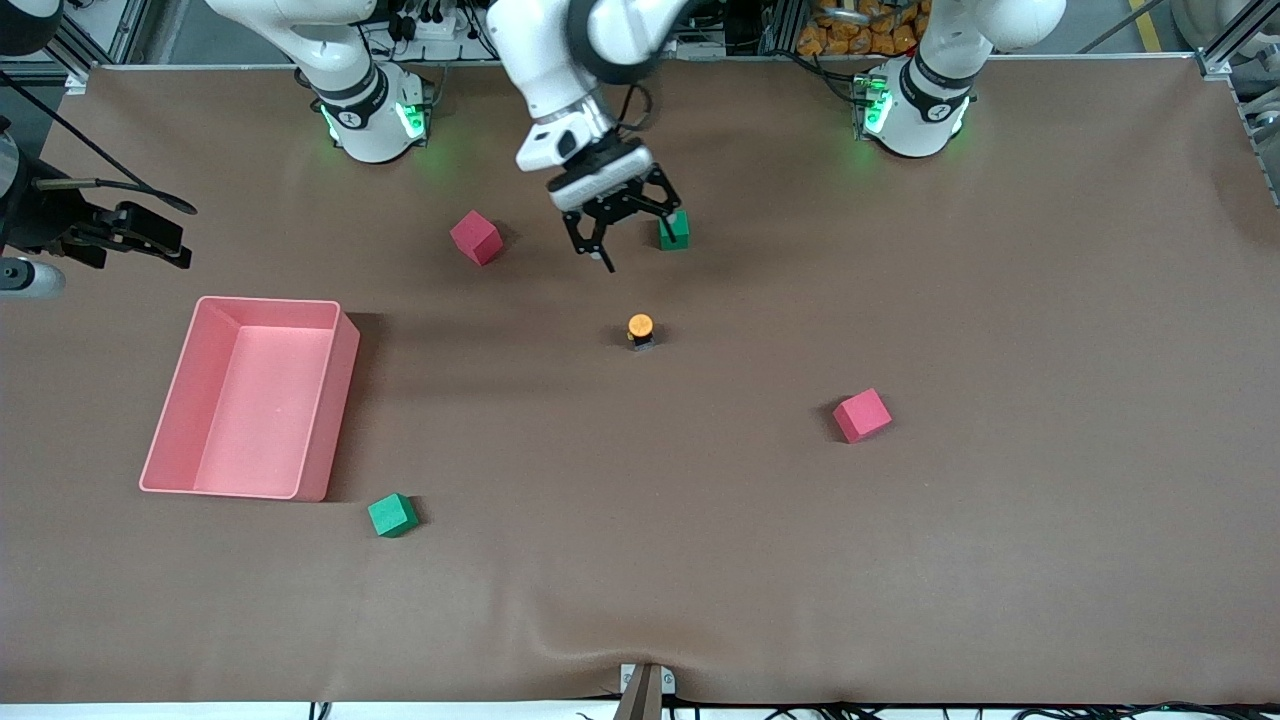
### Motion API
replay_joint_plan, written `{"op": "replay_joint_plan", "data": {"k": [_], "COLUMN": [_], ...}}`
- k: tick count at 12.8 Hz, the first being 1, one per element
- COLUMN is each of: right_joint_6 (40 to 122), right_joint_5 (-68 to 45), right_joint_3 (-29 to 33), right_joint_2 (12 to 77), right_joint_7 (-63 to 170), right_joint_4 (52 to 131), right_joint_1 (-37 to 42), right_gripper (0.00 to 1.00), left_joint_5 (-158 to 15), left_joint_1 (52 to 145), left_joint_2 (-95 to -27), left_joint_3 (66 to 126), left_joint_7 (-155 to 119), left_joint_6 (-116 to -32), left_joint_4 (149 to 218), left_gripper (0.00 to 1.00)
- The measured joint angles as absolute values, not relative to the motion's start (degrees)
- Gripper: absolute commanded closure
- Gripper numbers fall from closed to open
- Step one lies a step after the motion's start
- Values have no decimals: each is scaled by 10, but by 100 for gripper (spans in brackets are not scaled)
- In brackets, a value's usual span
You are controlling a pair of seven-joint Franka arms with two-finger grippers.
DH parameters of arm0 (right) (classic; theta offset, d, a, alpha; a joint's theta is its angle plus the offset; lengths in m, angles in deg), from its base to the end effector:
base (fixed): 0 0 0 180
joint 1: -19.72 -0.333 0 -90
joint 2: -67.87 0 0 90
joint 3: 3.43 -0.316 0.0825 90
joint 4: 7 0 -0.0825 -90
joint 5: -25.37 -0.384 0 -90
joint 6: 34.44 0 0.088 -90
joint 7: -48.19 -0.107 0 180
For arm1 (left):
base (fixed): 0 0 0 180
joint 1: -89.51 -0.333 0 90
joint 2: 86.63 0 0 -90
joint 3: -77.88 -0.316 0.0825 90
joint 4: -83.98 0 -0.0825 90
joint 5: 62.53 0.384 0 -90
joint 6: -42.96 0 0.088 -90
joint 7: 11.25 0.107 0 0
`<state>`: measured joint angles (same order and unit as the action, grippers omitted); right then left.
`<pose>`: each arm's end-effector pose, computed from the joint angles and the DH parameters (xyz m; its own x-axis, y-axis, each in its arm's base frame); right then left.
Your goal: Place and upright button with both arms
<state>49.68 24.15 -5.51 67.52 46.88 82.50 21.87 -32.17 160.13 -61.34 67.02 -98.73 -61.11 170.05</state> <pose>0.5451 0.0017 0.6168 0.9947 -0.0219 -0.1003 -0.0239 -0.9995 -0.0192 0.3595 -0.5718 0.4214 0.8218 0.2033 0.5323 0.3468 -0.9197 -0.1841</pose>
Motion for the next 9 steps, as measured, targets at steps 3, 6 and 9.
{"op": "replay_joint_plan", "data": {"k": [3, 6, 9], "right_joint_6": [497, 497, 496], "right_joint_5": [241, 241, 241], "right_joint_3": [-55, -55, -55], "right_joint_2": [675, 675, 675], "right_joint_7": [469, 469, 469], "right_joint_4": [824, 824, 824], "right_joint_1": [219, 219, 219], "right_gripper": [0, 0, 0], "left_joint_5": [-413, -485, -533], "left_joint_1": [1511, 1436, 1359], "left_joint_2": [-676, -719, -759], "left_joint_3": [670, 670, 670], "left_joint_7": [-844, -724, -600], "left_joint_6": [-621, -622, -616], "left_joint_4": [1704, 1708, 1712], "left_gripper": [0, 0, 0]}}
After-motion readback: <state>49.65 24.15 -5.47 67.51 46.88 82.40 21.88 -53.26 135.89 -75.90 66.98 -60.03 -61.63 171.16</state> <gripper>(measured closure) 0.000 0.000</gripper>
